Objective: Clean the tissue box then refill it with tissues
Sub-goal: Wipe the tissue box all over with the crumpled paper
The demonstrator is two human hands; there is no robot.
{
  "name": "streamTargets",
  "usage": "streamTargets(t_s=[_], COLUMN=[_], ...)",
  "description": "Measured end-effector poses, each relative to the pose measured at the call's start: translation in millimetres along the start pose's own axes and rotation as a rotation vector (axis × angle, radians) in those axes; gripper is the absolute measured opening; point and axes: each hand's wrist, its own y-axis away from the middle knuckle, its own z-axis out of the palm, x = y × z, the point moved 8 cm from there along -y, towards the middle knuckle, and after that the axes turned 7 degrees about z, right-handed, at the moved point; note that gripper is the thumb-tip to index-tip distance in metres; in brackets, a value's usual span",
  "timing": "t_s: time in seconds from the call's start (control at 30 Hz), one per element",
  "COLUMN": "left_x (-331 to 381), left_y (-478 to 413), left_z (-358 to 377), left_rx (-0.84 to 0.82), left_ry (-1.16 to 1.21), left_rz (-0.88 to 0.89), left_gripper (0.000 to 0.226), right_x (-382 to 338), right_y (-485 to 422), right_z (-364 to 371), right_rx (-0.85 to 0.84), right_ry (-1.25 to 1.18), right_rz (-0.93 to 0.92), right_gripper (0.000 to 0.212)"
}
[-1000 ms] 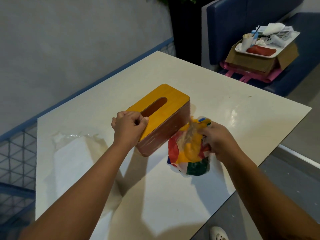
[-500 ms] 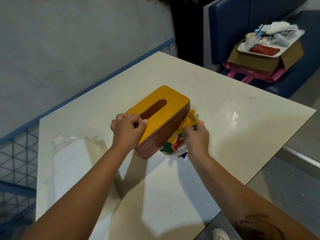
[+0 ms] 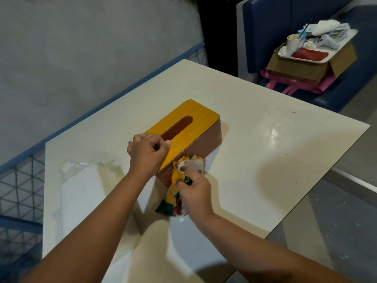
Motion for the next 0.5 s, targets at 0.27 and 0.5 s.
streamTargets(t_s=[0.27, 0.5], left_x=[1.1, -0.3], left_y=[0.4, 0.2], left_z=[-0.7, 0.2], left_rx=[0.007, 0.012], left_ry=[-0.005, 0.005], left_rz=[-0.001, -0.004], left_gripper=[0.027, 0.028], right_x=[-8.4, -34.9], right_y=[6.0, -8.1], right_z=[-0.3, -104.8], right_rx=[-0.259, 0.364], right_ry=[-0.171, -0.425], right_rz=[0.218, 0.216], right_gripper=[0.021, 0.023])
